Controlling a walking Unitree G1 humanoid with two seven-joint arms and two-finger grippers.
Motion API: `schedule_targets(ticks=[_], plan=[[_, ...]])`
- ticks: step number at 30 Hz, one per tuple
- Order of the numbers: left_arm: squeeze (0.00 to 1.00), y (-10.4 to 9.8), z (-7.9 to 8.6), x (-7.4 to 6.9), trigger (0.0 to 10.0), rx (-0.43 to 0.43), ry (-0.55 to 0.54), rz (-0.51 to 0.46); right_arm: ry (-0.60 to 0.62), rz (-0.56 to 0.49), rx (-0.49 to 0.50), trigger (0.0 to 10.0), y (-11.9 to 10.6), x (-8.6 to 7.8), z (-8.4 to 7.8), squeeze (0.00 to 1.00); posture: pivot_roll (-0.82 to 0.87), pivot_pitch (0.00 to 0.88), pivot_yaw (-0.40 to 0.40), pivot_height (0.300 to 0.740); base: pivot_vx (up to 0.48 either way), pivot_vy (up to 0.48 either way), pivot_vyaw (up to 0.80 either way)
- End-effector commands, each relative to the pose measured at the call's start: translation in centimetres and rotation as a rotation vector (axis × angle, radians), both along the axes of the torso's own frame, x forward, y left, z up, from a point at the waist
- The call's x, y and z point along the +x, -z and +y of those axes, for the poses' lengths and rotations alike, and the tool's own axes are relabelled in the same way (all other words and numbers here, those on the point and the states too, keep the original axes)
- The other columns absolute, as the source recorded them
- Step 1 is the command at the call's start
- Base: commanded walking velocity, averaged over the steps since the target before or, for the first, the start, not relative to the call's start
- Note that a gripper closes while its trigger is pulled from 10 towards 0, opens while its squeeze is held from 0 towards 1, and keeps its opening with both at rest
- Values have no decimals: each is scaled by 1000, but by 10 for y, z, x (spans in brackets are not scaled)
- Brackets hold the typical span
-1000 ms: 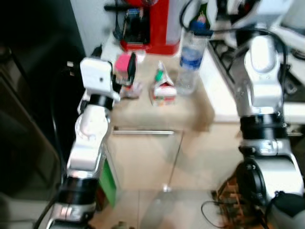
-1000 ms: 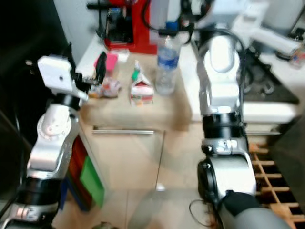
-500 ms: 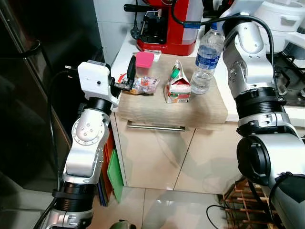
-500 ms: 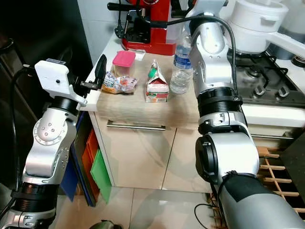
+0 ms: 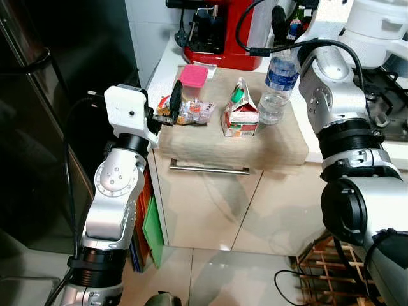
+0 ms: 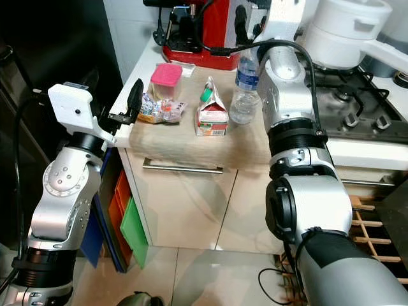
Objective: Restocking fridge
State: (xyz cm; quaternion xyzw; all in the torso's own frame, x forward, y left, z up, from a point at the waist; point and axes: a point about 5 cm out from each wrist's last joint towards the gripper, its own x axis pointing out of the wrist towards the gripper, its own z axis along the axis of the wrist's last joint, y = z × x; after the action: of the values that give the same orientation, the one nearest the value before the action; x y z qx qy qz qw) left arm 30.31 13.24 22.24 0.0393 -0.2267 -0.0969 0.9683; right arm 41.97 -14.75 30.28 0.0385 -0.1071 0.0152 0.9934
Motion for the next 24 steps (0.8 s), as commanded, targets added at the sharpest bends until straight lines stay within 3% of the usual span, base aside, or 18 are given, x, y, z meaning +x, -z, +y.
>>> schedule_targets(ticks=[1, 6, 8, 9, 11, 16, 17, 18, 20, 24], plan=[[0, -2, -2, -1, 10000, -4, 10, -1, -19, 67, 48, 10000, 1, 3, 2, 0, 9, 0, -15, 740, 0, 0, 0], [0, -1, -4, -1, 10000, -18, 26, 8, -20, 130, 54, 10000, 8, 4, 2, 0, 6, 0, -21, 740, 0, 0, 0], [0, 0, -13, -5, 10000, -10, 135, 11, -19, 158, 59, 10000, 11, 5, 1, 0, 5, 0, -25, 740, 0, 0, 0], [0, 0, -13, -5, 10000, -10, 135, 11, -19, 158, 59, 10000, 11, 5, 1, 0, 5, 0, -25, 740, 0, 0, 0], [0, -3, -23, -12, 10000, 6, 264, -13, -21, 172, 50, 10000, 13, 5, 2, 0, 5, 0, -25, 740, 0, 0, 0], [0, -8, -27, -16, 10000, 2, 315, -40, -26, 179, 43, 9922, 12, 5, 4, 0, 6, 0, -26, 740, 0, 0, 0], [0, -9, -29, -17, 10000, -6, 331, -47, -25, 177, 42, 6510, 12, 5, 4, 0, 6, 0, -26, 740, 0, 0, 0], [0, -9, -29, -17, 10000, -6, 331, -47, -25, 177, 42, 6510, 12, 5, 4, 0, 6, 0, -26, 740, 0, 0, 0], [0, -10, -31, -19, 10000, -8, 355, -50, -27, 172, 39, 0, 11, 5, 4, 0, 10, 0, -27, 740, 0, 0, 0], [0, -9, -33, -21, 10000, -8, 381, -47, -36, 137, 18, 0, 8, 4, 7, 0, 12, 0, -30, 740, 0, 0, 0]])
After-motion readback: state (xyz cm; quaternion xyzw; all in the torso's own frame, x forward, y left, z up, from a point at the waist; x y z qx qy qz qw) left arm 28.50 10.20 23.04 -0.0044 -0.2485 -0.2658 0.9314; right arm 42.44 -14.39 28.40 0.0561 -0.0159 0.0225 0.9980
